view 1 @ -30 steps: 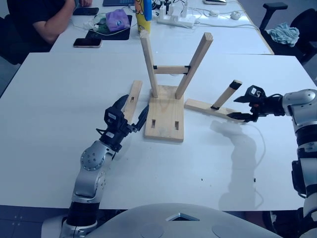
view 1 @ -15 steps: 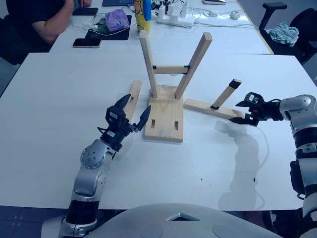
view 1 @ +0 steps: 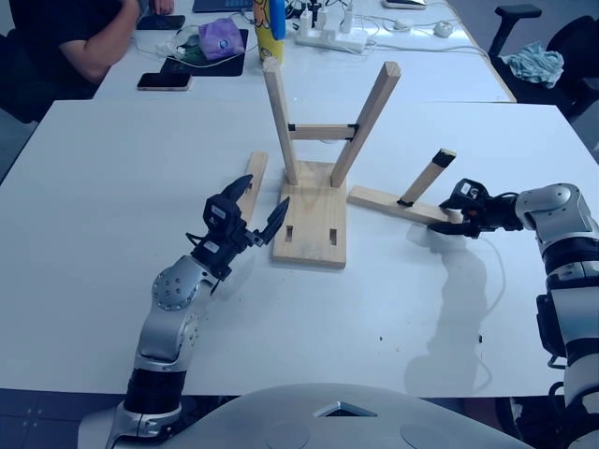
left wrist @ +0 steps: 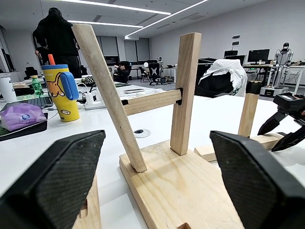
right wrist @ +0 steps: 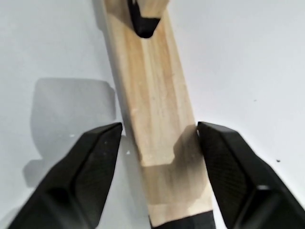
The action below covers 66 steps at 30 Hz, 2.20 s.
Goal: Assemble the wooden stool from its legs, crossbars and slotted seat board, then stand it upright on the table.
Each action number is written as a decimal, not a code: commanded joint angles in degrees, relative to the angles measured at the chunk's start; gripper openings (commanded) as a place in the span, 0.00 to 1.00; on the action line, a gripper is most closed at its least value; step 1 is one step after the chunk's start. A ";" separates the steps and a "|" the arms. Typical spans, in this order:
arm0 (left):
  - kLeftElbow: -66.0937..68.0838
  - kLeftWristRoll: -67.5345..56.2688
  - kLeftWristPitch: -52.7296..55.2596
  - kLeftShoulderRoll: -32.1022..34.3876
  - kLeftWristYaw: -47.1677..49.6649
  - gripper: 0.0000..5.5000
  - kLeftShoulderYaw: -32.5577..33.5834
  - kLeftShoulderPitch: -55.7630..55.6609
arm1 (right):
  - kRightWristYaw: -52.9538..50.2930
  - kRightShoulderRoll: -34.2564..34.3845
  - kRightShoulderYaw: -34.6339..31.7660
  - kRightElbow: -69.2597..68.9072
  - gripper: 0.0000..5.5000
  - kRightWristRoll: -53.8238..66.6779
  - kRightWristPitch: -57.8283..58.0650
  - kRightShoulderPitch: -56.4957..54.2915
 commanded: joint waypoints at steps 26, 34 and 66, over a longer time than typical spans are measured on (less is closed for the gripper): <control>-3.14 -44.13 32.28 1.75 -4.80 0.98 12.68 -2.64 | 25.13 -10.32 -7.79 -37.52 0.39 28.98 25.18 16.99; -1.28 -48.02 39.18 5.62 -7.97 0.98 11.62 -8.04 | 24.68 -7.79 -7.65 -54.07 0.39 38.20 37.69 19.35; -5.77 -52.86 47.97 9.29 -11.51 0.54 7.58 -10.69 | 25.03 -8.11 -0.63 -64.01 0.39 43.02 42.50 19.36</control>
